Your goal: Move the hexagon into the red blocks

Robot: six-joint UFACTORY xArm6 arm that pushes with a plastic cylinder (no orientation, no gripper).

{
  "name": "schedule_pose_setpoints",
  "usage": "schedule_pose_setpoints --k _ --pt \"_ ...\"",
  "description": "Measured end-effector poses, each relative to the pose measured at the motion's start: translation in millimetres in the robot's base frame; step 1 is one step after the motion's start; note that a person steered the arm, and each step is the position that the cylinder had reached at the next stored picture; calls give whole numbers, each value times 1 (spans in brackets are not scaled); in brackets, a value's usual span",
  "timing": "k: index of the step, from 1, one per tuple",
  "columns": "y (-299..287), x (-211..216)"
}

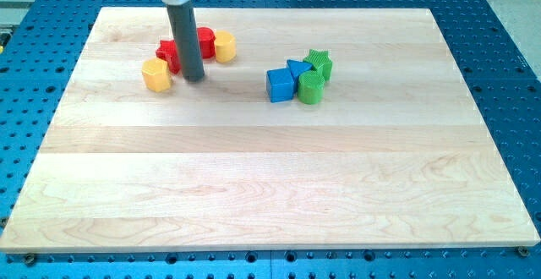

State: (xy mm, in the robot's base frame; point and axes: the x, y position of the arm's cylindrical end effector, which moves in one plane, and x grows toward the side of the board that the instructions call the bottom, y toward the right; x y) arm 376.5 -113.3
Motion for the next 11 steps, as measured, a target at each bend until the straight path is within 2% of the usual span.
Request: schedule_pose_setpoints --k 1,2,3,4,5,6,7,8,10,11 --pt "-56 42" --pt "-52 1" --pt "-34 -18" --pt "-81 -8" --pt "-67 -36" --pt "-19 -46" --pt "-13 -46" --pt "31 -46" --pt "67 -44" --pt "72 -51"
